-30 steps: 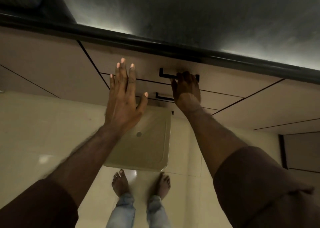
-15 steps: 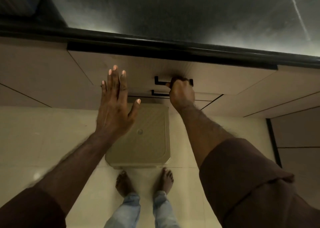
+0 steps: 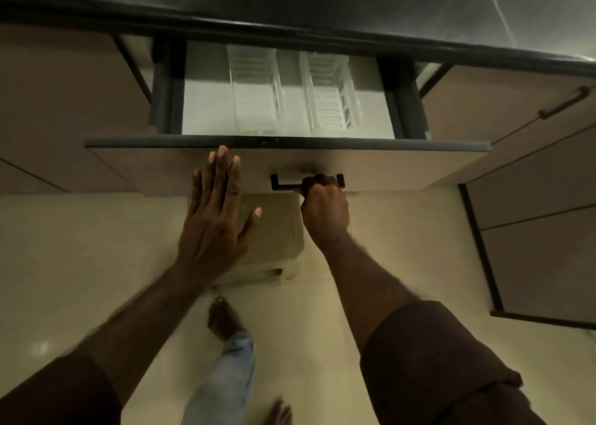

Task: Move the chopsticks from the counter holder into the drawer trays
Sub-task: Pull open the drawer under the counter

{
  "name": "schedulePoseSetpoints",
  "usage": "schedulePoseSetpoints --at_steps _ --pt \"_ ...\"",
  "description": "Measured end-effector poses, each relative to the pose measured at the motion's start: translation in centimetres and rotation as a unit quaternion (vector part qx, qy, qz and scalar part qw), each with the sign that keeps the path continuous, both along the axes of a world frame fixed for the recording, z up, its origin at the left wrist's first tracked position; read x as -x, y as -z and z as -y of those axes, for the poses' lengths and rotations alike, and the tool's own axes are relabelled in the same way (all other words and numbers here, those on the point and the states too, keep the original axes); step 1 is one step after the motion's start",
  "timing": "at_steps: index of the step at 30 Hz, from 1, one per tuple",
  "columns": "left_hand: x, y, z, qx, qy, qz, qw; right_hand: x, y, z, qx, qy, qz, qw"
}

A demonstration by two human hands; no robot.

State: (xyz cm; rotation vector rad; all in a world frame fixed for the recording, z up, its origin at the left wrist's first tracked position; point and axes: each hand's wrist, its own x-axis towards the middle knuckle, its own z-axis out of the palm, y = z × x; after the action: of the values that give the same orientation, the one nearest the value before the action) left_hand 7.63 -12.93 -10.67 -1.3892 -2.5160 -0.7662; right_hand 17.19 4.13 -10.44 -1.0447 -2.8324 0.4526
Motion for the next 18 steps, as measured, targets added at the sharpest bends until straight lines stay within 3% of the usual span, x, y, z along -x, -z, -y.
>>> schedulePoseSetpoints --at_steps 18 --pt "-14.1 -0.3 12.2 0.028 -0.01 -0.012 0.999 -15.2 -0.2 11.9 0.025 0.03 -0.021 0.999"
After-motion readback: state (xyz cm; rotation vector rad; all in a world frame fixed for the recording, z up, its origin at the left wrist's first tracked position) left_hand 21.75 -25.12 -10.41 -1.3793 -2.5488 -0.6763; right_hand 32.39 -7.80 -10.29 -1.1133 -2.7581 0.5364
